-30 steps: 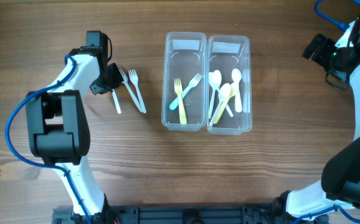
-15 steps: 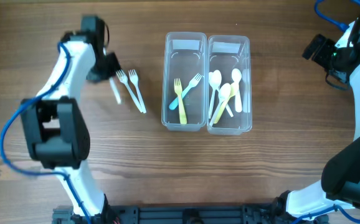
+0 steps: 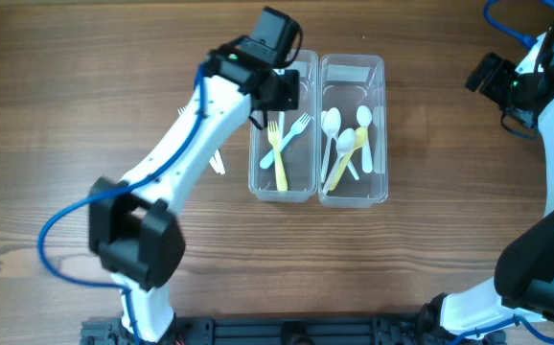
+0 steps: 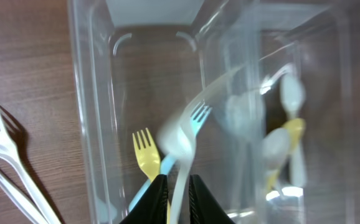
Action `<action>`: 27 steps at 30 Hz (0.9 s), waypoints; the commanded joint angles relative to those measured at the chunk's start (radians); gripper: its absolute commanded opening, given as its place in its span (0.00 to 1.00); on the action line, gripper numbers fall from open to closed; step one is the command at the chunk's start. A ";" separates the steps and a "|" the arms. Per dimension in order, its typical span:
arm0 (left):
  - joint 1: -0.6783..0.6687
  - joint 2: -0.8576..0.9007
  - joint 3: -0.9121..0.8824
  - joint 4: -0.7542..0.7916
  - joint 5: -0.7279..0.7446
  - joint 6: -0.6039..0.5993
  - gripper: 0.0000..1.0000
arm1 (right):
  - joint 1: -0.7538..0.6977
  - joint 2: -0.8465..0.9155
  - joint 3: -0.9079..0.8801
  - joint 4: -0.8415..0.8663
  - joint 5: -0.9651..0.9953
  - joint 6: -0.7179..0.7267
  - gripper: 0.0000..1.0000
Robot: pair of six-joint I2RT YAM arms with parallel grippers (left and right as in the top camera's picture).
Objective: Pack container
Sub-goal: 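Place the white fork into the left container, then return left gripper to the remaining white forks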
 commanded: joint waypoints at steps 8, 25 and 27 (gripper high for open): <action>0.038 0.002 0.073 0.027 -0.056 -0.006 0.52 | 0.005 0.006 0.008 -0.001 -0.008 0.006 0.99; 0.324 0.228 -0.010 -0.089 -0.005 -0.164 0.48 | 0.005 0.006 0.008 -0.001 -0.008 0.004 1.00; 0.318 0.248 -0.010 -0.085 -0.014 -0.164 0.48 | 0.005 0.006 0.008 -0.002 -0.008 0.004 0.99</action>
